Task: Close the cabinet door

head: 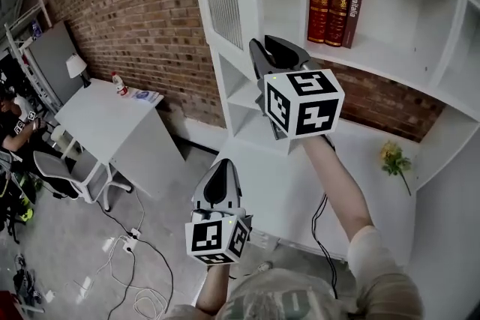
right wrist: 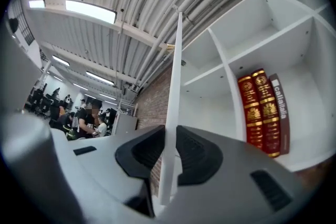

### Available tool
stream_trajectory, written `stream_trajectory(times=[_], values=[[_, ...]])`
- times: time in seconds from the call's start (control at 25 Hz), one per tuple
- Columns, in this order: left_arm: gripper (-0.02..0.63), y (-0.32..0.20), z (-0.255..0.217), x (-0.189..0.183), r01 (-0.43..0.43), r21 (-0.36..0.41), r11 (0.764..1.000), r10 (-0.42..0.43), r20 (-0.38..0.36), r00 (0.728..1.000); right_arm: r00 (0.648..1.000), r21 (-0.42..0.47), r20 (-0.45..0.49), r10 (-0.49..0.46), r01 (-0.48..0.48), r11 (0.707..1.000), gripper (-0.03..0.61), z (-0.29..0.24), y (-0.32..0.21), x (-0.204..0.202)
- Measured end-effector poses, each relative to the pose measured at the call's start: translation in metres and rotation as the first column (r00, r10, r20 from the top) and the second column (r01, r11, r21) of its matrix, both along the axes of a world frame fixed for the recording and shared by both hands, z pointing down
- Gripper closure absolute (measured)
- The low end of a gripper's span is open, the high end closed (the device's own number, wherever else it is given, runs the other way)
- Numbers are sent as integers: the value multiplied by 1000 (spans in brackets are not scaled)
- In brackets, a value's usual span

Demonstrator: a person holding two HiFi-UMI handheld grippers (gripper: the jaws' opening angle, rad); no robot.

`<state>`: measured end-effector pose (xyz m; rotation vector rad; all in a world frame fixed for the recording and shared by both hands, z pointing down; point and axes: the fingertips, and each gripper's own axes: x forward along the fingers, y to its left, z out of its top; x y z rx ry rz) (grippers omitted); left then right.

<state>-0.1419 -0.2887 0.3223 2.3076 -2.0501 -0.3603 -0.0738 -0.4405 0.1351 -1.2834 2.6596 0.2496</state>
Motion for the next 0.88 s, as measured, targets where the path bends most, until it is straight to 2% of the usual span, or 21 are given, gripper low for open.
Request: stream_trajectory(times=[0.08, 0.2, 0.44, 0.88], values=[[598, -7, 0, 8, -32, -3, 999, 32, 4, 999, 998, -24, 7, 60, -60, 998, 500, 0, -22, 24], [598, -19, 1, 19, -67, -8, 998, 67, 12, 998, 996, -42, -7, 94, -94, 995, 492, 1, -41, 41], [598, -36, 0, 27, -117, -9, 993, 117, 26, 993, 983, 2, -11, 182, -182, 983, 486, 2, -51, 48], [598, -55, 9, 15, -144, -19, 989, 145, 8, 989, 950, 5, 6, 312, -312, 950, 477, 2, -77, 68]])
